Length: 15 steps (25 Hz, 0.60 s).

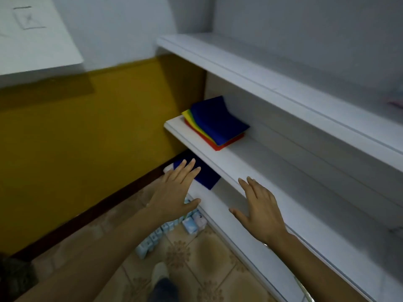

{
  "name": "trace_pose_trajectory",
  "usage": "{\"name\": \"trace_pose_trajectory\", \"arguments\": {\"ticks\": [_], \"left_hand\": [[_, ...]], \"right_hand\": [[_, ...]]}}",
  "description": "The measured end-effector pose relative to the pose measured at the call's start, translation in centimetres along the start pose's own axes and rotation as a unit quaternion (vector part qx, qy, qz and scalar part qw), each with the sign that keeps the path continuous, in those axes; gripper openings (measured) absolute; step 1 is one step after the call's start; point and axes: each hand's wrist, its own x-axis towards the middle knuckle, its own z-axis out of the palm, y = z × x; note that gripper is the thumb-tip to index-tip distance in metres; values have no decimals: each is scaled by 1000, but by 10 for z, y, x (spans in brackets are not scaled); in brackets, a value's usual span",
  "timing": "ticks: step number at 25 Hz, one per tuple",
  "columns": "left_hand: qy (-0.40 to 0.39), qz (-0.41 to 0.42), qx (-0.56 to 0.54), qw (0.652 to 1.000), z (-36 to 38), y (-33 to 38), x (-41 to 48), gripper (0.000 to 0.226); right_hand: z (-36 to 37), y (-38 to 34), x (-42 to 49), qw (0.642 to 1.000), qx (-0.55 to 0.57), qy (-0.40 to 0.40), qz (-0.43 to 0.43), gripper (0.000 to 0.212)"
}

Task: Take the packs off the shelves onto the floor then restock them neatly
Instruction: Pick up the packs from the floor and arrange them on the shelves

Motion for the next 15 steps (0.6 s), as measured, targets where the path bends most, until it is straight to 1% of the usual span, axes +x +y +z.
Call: {"name": "trace_pose_trajectory", "arguments": {"ticks": [4, 6, 9, 11, 13, 15], "left_hand": [[-16, -70, -3, 997, 2, -78, -11, 82], [-26, -91, -16, 995, 9, -111, -3, 82], [-80, -126, -63, 987, 34, -155, 12, 79], [-101, -163, -106, 976, 56, -175, 17, 80], [-127, -206, -128, 962, 87, -192, 18, 81], [-145, -236, -140, 951, 122, -205, 18, 75]], "right_hand": [[49, -45, 66, 997, 10, -66, -36, 82], [77, -58, 97, 993, 2, -110, -35, 78], [117, -57, 127, 981, 16, -194, 0, 65], [144, -43, 135, 968, 33, -247, 39, 61], [177, -24, 142, 947, 47, -306, 82, 56], [216, -6, 153, 918, 69, -371, 125, 40]]}}
